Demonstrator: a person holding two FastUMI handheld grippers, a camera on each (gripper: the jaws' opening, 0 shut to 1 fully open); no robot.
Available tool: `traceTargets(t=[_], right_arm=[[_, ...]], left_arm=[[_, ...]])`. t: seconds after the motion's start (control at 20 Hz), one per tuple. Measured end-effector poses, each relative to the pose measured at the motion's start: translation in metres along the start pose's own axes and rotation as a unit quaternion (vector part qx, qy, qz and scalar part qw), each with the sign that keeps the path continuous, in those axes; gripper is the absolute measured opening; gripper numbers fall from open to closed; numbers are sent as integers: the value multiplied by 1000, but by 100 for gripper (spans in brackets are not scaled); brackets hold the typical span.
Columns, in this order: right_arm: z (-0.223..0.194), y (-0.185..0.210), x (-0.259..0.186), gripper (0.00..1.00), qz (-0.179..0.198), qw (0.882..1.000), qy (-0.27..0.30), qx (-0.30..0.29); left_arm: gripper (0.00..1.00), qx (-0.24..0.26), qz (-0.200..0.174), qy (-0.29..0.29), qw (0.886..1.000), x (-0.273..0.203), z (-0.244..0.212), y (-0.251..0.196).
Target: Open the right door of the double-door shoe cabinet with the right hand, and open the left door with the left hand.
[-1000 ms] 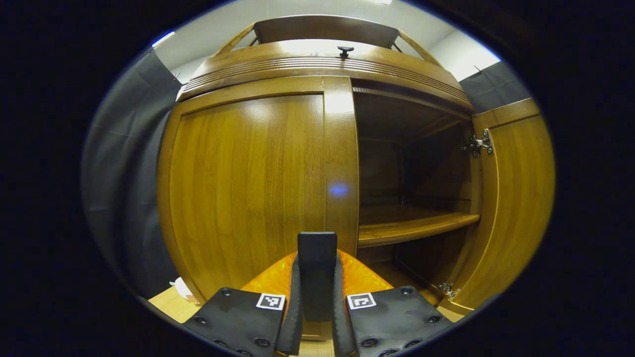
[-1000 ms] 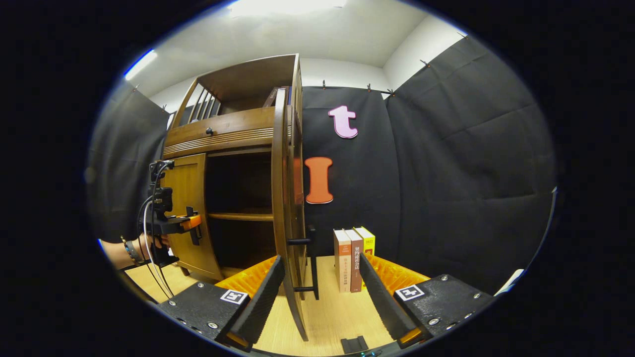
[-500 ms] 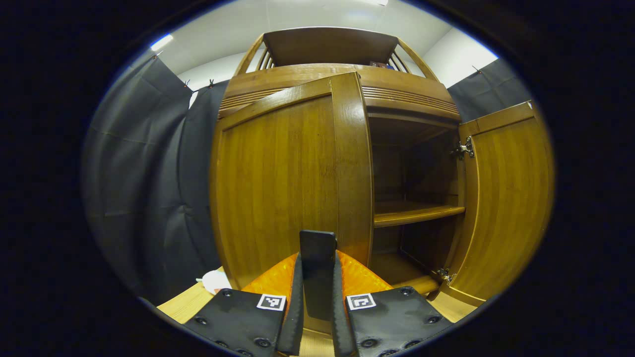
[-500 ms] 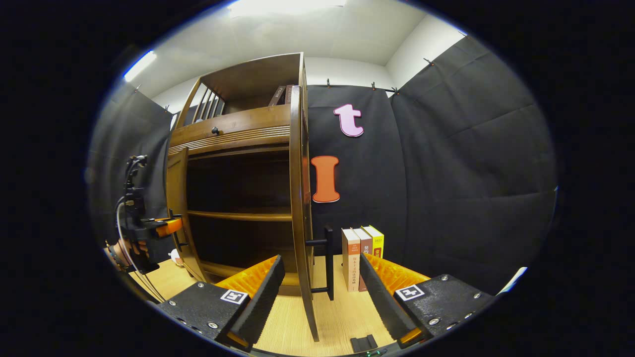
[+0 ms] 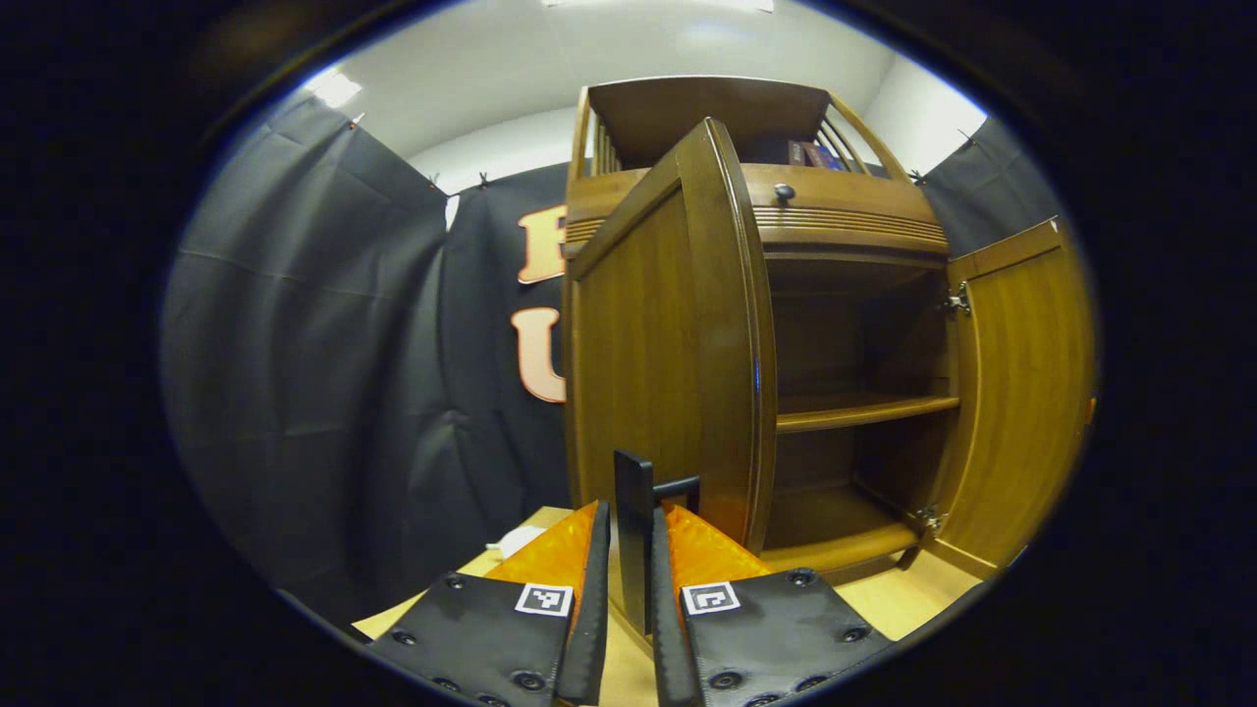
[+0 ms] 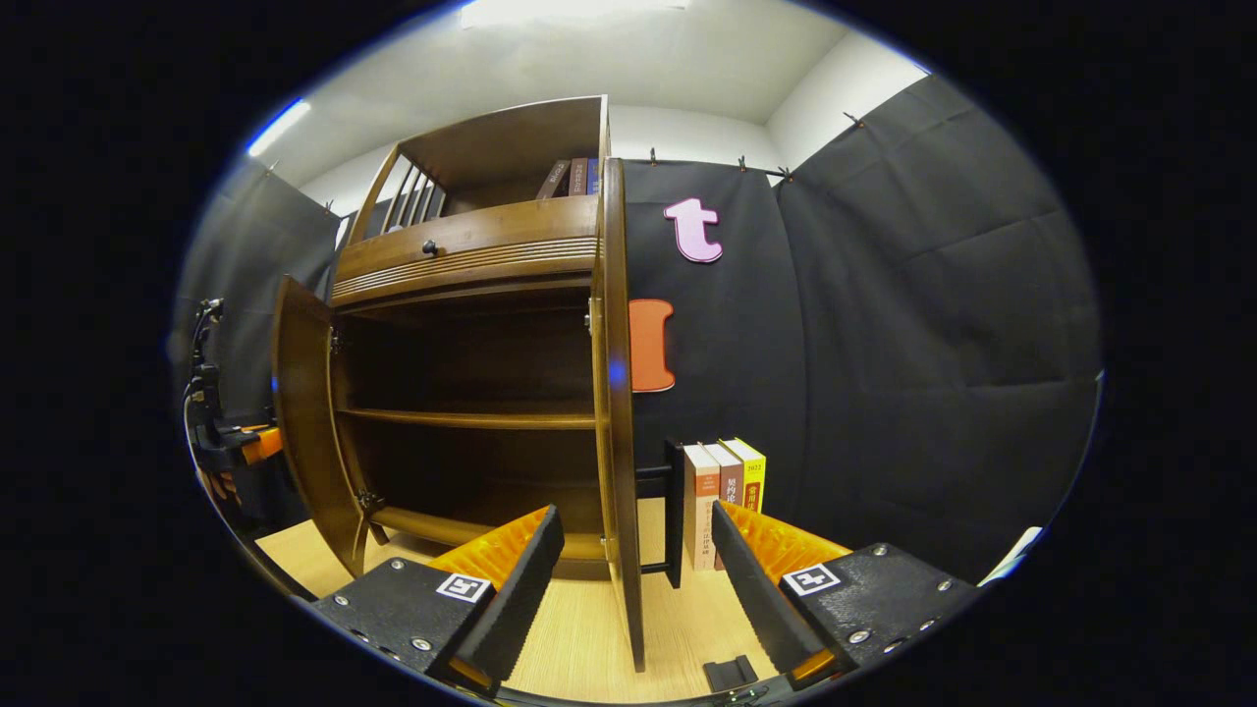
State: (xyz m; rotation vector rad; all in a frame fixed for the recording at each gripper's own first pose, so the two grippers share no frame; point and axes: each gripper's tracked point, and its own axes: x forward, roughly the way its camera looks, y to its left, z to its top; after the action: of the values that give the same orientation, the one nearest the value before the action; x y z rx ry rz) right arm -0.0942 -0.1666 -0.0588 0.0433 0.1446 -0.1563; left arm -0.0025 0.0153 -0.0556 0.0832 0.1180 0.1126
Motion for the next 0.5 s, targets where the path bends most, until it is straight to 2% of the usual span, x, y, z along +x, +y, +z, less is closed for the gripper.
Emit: traceTargets(t=[0.05,0.2,0.25,0.35,0.4,0.45,0.5], right_arm=[[1,3,0,99,0,1000,0,-2],[7,6,0,99,-5,1000,-4,-6],[8,7,0,93,-9,1000,-7,-6],[7,11,-1,93,-12,1000,-4,-4],[8,14,-1,92,-14,1000,-5,-6],[9,16,-2,92,-17,1000,-6,-10],[11,16,-3,92,-20,1000,-8,-13]], left_arm=[[28,2,8,-1,1000,-2,-1,9],[16,13,-1,-3,1000,4,-3,39],[13,3,-20,-4,1000,5,-5,43],[13,-29,-59,2,998,8,-7,51],[10,-43,-72,0,996,12,-7,56],[10,-46,-86,0,995,13,-6,61],[15,-40,-97,-2,995,14,-7,66]])
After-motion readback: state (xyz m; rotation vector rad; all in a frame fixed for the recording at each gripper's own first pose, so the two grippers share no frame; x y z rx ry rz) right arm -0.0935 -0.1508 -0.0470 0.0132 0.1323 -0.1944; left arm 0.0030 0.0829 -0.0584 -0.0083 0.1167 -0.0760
